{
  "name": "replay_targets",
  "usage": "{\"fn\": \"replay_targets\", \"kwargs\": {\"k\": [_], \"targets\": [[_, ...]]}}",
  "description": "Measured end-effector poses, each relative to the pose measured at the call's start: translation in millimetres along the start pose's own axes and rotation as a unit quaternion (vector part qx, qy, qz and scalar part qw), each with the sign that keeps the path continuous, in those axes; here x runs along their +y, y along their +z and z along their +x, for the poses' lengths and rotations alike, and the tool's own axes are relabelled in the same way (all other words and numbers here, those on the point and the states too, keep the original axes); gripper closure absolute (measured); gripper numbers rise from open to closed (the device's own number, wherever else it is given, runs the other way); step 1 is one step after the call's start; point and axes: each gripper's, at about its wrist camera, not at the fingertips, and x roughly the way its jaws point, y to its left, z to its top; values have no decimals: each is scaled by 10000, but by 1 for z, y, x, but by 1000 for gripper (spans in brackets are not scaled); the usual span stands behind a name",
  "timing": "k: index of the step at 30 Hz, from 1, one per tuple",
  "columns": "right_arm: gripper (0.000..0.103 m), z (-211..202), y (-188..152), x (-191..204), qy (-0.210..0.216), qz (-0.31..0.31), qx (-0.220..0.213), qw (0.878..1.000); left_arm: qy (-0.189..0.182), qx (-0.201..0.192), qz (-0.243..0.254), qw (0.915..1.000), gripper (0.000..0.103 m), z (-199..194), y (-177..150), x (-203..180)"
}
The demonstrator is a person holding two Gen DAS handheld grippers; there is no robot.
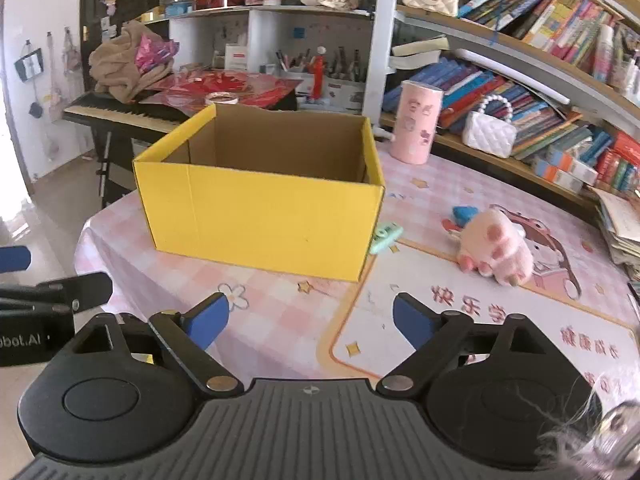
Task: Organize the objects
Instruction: 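Withdraw both grippers from the box toward the plush pig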
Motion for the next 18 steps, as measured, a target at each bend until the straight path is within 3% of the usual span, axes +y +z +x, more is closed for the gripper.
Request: {"fn": "replay_targets", "kwargs": {"k": [5,18], "targets": [[8,-11,-14,-1,-155,79,41,9998,-103,39,86,9999,4,-8,-9,-5],[4,-37,-46,-26,-722,498,198,9959,-691,213,490,9962,4,-10,-22,-38]]}}
